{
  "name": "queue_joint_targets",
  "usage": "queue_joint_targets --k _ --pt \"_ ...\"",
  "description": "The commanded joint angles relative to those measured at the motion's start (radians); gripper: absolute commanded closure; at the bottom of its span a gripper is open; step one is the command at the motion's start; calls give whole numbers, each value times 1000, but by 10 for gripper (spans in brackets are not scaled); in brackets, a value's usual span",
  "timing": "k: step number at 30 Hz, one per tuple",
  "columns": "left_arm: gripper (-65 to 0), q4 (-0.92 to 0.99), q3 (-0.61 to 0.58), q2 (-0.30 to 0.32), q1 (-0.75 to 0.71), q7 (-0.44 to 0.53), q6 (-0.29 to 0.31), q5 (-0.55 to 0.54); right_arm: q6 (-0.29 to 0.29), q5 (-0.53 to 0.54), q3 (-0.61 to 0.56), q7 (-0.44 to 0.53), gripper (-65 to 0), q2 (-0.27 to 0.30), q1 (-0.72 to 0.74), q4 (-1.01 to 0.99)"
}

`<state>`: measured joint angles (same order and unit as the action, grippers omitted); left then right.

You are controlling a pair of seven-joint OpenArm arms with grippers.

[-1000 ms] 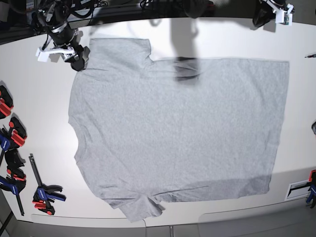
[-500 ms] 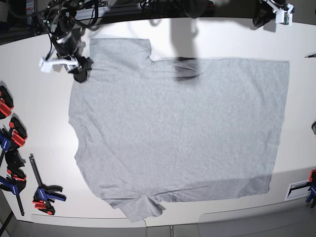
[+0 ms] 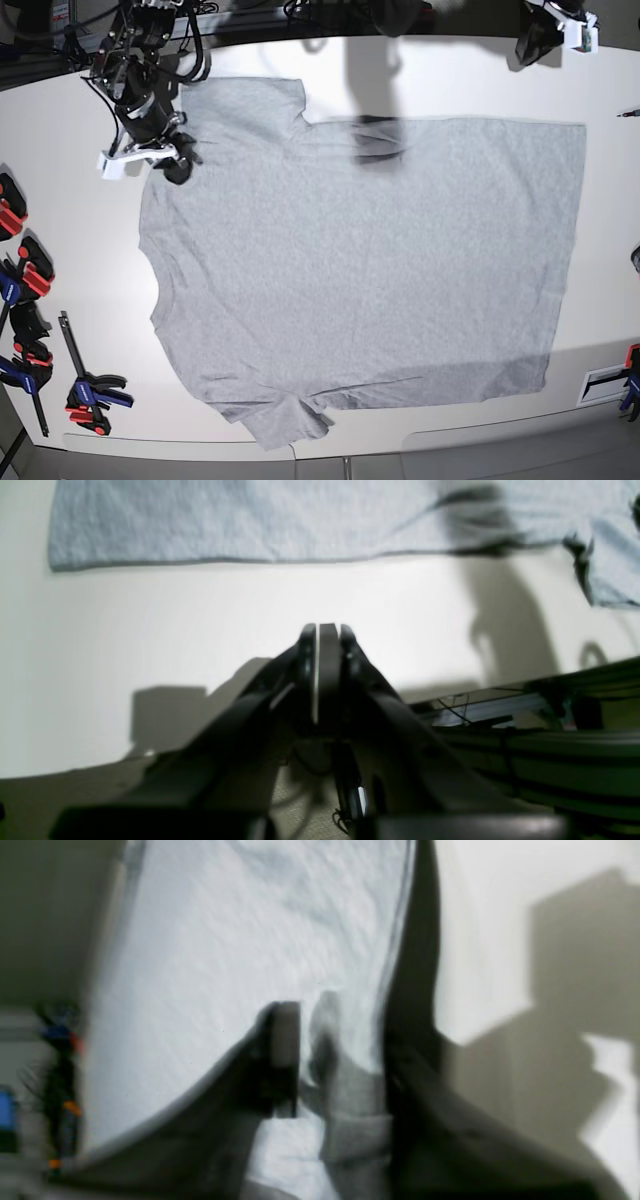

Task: Fold the T-shirt properly

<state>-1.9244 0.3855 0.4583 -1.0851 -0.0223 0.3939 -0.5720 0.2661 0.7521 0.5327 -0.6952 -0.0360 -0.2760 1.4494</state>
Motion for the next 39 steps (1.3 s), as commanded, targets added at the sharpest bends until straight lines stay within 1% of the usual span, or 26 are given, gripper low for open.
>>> queue_joint_targets --k 1,3,6,7,8,10,11,12,15,18,20,23,24,25,28,31,32,34,37,39 --pt "0 -13 7 8 -2 26 3 -5 -35 6 3 -46 0 -5 -15 -12" --pt "0 -13 7 8 19 -21 3 -5 -35 1 3 -47 0 -5 -15 -12" --pt "0 -13 8 8 69 -158 2 -5 -35 -32 3 -47 0 -5 -15 -12" --pt "-13 -13 11 8 92 -208 -1 -5 -35 -44 3 -49 0 -5 -15 -12" --pt "-53 -13 18 8 113 -250 -2 -6 -35 -46 3 -52 0 -5 -15 -12" --pt "-155 -13 42 10 158 -322 -26 -16 -35 -46 3 -64 0 -5 -15 -12" --pt "-192 -13 58 14 181 -352 -42 -26 -35 -46 3 -66 0 -5 -15 -12" --pt "-211 -13 78 17 205 -374 -61 -38 -35 -45 3 -67 0 -5 -15 -12" --pt "-212 -12 155 26 279 -428 -100 -60 -35 -45 3 -70 0 -5 -15 -12" --pt "-212 17 243 42 364 -509 -103 -145 -35 -45 3 -72 0 -5 -15 -12" --pt "-212 78 280 65 418 -539 -102 -181 -35 -45 3 -72 0 -5 -15 -12" --pt "-212 245 294 115 490 -558 -101 -243 -35 -45 3 -73 0 -5 -15 -12" --pt "-212 314 294 130 517 -573 -93 -272 -35 -45 3 -73 0 -5 -15 -12" --pt "-212 387 294 146 546 -593 -71 -304 -35 -45 3 -73 0 -5 -15 -12" --pt "-211 618 294 187 639 -690 55 -453 -35 -45 3 -75 0 -5 -15 -12" --pt "-211 824 294 213 724 -790 139 -597 -35 -45 3 -76 0 -5 -15 -12" --pt "-211 878 294 218 747 -813 154 -626 -35 -46 3 -76 0 -5 -15 -12" --pt "-211 959 294 221 787 -846 161 -669 -35 -46 3 -76 0 -6 -15 -12" --pt "-215 1016 281 221 820 -844 161 -667 -35 -45 3 -76 0 -5 -15 -12" --pt "-240 1019 258 221 826 -843 161 -667 -35 -46 3 -77 0 -5 -15 -12"
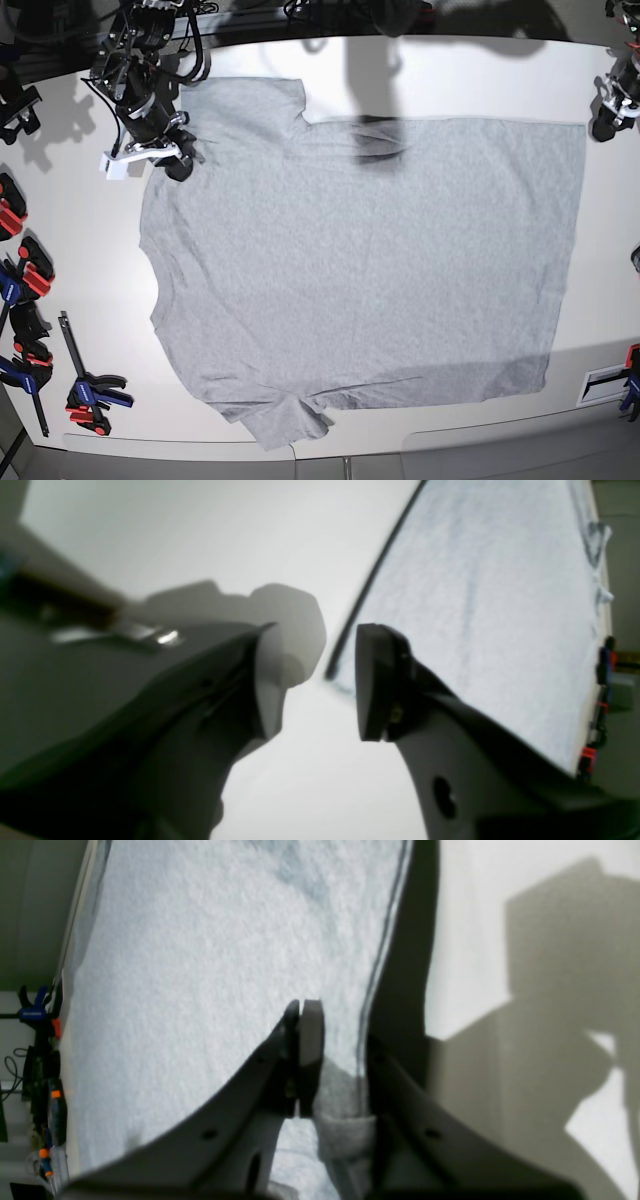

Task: Fold the T-shirt properly

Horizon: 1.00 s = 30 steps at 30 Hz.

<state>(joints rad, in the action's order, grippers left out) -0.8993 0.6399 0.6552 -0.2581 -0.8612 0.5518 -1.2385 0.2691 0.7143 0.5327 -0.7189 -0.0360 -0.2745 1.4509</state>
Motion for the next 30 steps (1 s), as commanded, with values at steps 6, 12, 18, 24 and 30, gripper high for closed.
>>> queue_joint_targets --k 6,12,18,24,30 --pt "-297 -50 -118 24 1 17 18 60 -39 -8 3 -57 0 -6 -16 -13" --pt "-297 -82 -158 24 1 -14 17 59 -38 -8 3 -57 0 -5 -16 -13" --pt "-297 -91 -158 24 1 -93 18 57 -39 -8 3 -57 0 -5 -16 -13" --pt "-297 -91 -158 25 1 -130 18 41 -38 -7 3 -57 0 -5 -16 -13" --pt "-297 -91 -158 32 12 -229 18 42 -38 -5 3 -57 0 -5 -16 -13"
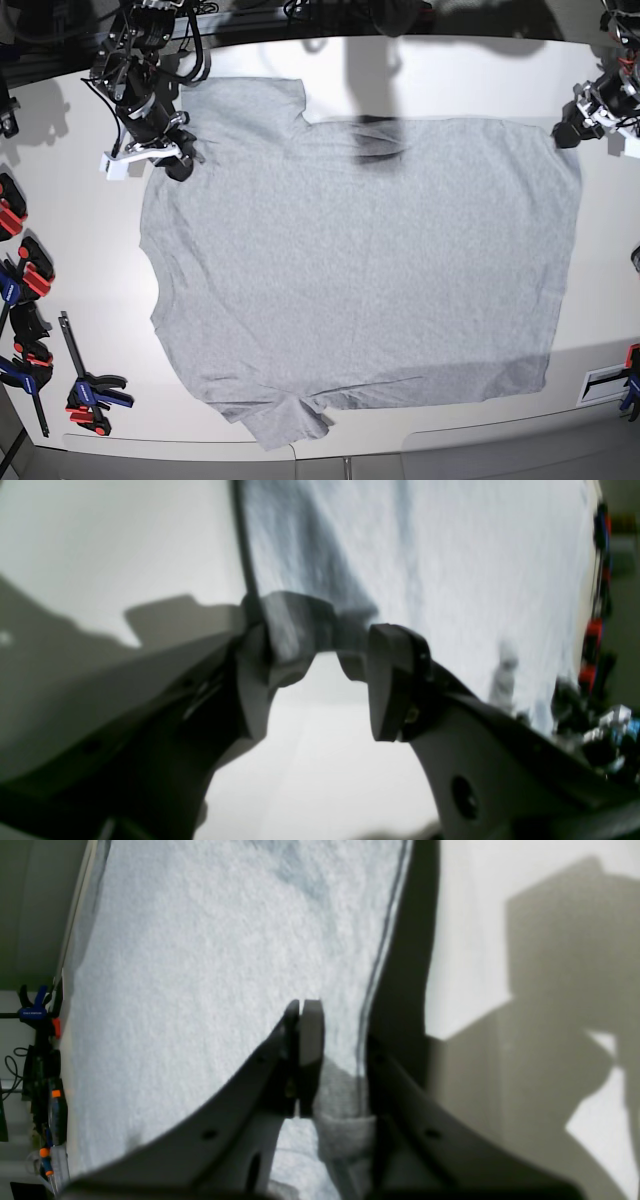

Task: Fold the T-shirt properly

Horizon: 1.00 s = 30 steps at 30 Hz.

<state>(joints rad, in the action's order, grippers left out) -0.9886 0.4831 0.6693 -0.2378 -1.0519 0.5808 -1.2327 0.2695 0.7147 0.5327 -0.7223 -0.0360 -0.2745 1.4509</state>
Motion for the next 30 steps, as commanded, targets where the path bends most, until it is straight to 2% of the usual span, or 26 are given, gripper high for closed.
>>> queue_joint_targets --k 1,4,6,11,14,16,18,22,24,25,27,28,30 --pt "-296 -2 -2 25 -8 -54 -10 36 -39 -5 3 -53 0 -5 -16 -13" --pt "-296 -2 -2 48 -9 -111 19 29 -38 -5 3 -53 0 -5 -16 -13" --pt "-296 -2 -2 65 -8 -110 19 19 -39 -5 3 -53 0 -5 -16 -13" --pt "-296 -2 -2 78 1 -11 17 10 -39 -5 3 -53 0 -5 -16 -13" --pt "-296 -1 -2 61 34 0 -6 67 -39 -5 3 -53 0 -5 -16 -13" --pt "-296 -1 -2 48 46 43 -42 118 -38 -5 3 -52 0 -5 -16 -13" --pt "-296 -1 -2 39 49 75 -68 124 -39 -5 3 -53 0 -5 -16 -13" --pt "-289 -1 -2 21 56 74 -68 125 -38 -5 3 -53 0 -5 -16 -13" --pt "-232 -1 -2 21 56 74 -68 125 -38 -5 3 -53 0 -5 -16 -13" --pt "-169 -1 -2 22 56 74 -68 125 -38 -5 3 -53 0 -5 -16 -13" --pt "0 -1 -2 22 56 74 -68 125 -38 -5 3 -53 0 -5 -16 -13" --pt "0 -1 -2 21 56 76 -68 125 -33 -5 3 -53 0 -5 -16 -13" --pt "0 -1 -2 23 55 77 -68 126 18 -5 3 -53 0 -5 -17 -7"
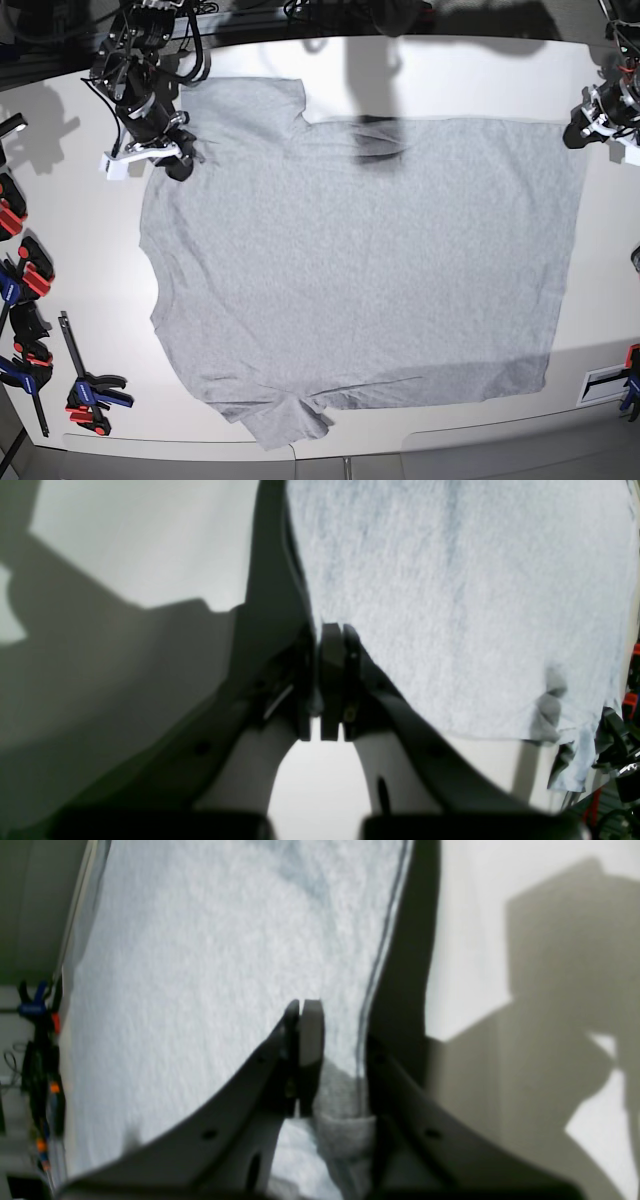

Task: Fold the T-shirt properly

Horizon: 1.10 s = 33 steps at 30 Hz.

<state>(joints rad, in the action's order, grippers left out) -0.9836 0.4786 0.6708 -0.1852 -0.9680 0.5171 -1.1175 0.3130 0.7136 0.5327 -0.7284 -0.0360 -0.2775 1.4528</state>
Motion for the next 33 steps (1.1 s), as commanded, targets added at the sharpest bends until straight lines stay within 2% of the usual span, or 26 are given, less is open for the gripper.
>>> queue_joint_targets --k 1,5,8,15,19,23,25,28,33 --pt "0 -6 3 23 2 -8 -4 10 -7 -4 3 -51 0 -5 -14 -2" --pt "0 -6 4 34 -8 -27 25 5 -2 -10 5 -73 0 -5 -36 58" --pt "0 -6 4 44 -31 -57 56 -40 -2 -35 5 -93 0 -5 -70 110" --pt "0 -6 5 47 -127 -55 61 -95 -3 -91 8 -107 0 -2 -195 245" --pt "0 -6 5 47 -183 -56 108 -134 -3 -112 51 -109 0 -3 -260 325" --pt "0 -6 5 47 -225 -69 109 -181 -3 -111 116 -114 0 -2 -306 379" --pt "0 -6 10 47 -245 -87 129 -207 -3 -108 145 -131 0 -2 -319 391" --pt "0 -6 64 36 -278 -107 168 -250 -2 -107 171 -140 0 -3 -336 395" --pt "0 -6 200 13 -340 -155 169 -338 0 -80 175 -146 0 -3 -356 401"
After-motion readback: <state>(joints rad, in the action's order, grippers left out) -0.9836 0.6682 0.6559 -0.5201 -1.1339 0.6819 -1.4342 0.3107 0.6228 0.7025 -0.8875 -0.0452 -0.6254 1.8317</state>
